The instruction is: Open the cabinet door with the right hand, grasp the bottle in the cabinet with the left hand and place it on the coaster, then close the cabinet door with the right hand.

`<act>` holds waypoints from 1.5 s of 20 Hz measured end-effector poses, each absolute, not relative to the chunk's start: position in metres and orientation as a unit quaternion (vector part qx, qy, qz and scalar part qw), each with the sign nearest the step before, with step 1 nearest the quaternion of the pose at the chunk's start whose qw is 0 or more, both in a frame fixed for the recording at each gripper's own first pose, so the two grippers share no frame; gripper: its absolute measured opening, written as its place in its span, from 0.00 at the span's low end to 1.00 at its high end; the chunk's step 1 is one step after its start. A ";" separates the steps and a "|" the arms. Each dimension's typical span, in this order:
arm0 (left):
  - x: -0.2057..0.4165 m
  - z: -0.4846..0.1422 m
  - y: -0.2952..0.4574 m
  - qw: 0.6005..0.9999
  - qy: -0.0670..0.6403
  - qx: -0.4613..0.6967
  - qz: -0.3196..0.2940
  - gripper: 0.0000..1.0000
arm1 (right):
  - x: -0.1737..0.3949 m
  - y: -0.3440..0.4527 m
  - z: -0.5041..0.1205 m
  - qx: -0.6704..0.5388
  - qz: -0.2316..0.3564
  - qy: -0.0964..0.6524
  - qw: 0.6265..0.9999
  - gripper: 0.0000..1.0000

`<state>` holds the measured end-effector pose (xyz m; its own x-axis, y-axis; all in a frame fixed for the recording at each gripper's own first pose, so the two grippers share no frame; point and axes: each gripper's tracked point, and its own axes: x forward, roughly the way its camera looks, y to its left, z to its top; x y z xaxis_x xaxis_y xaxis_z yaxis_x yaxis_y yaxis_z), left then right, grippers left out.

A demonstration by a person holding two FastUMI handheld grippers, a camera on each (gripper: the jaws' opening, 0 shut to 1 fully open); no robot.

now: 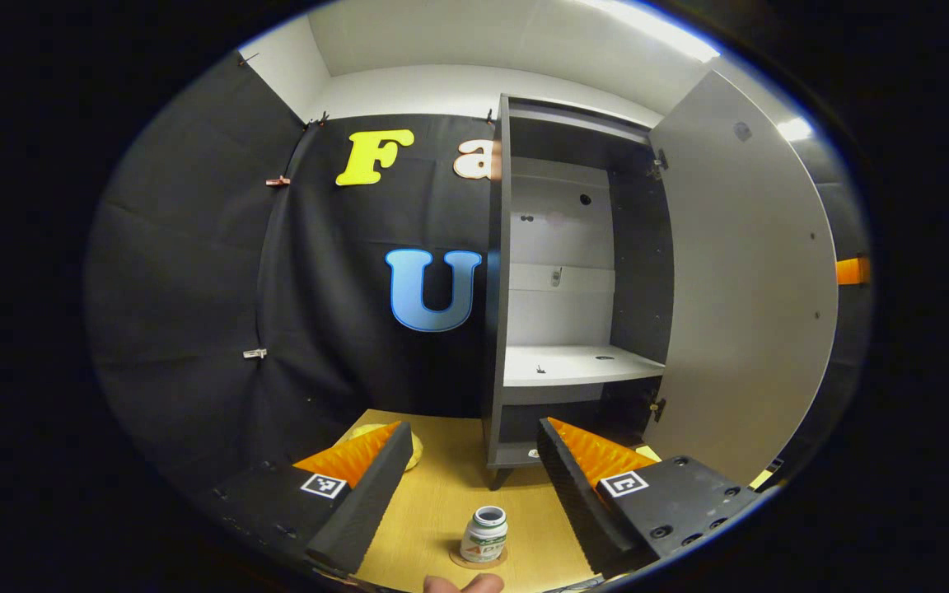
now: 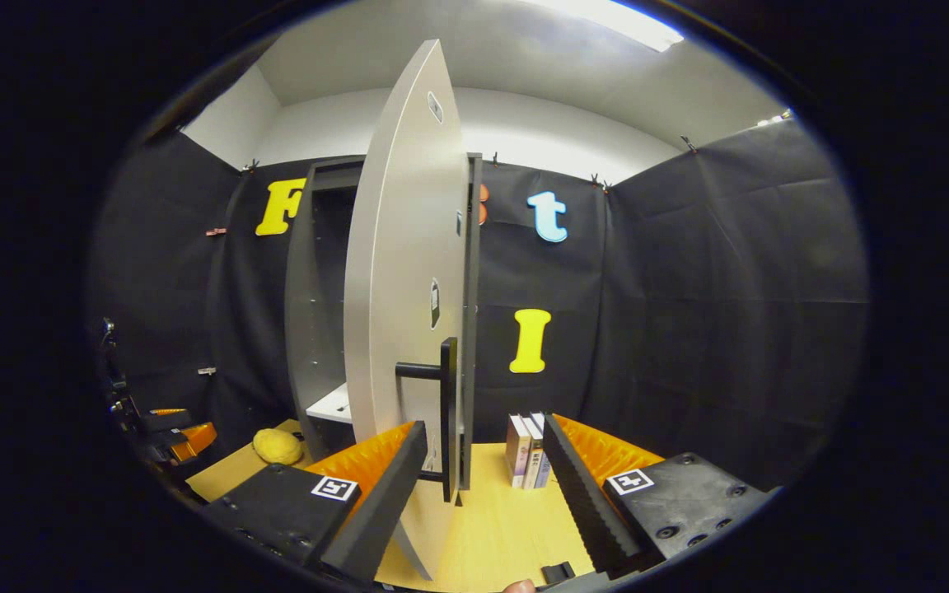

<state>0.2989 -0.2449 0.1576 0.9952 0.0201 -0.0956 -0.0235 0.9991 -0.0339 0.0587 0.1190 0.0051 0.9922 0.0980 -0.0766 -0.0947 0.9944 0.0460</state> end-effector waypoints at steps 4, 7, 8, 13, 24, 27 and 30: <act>0.299 0.161 -0.240 0.999 0.046 -0.017 0.016 0.96 | 0.066 0.170 0.004 0.041 0.091 0.040 0.994 0.93; 0.296 0.162 -0.235 0.999 0.046 -0.016 0.021 0.96 | 0.073 0.195 0.005 0.042 0.109 0.035 0.993 0.93; 0.295 0.162 -0.234 0.999 0.046 -0.017 0.023 0.96 | 0.077 0.202 0.005 0.044 0.111 0.035 0.992 0.93; 0.293 0.163 -0.223 0.998 0.046 -0.016 0.031 0.96 | 0.094 0.231 0.007 0.060 0.119 0.030 0.991 0.93; 0.305 0.166 -0.197 0.998 0.044 -0.017 0.042 0.96 | 0.135 0.332 0.001 0.054 0.184 0.020 0.981 0.95; 0.307 0.170 -0.195 0.998 0.039 -0.011 0.040 0.96 | 0.140 0.352 -0.002 0.064 0.200 0.029 0.977 0.98; 0.307 0.171 -0.193 0.998 0.040 -0.011 0.038 0.96 | 0.139 0.355 0.000 0.064 0.199 0.026 0.978 0.98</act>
<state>0.3071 -0.1934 0.1710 0.9940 0.0752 -0.0797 -0.0770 0.9968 -0.0193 0.1392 0.3550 0.0000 0.9194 0.3925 -0.0259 -0.3858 0.9126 0.1356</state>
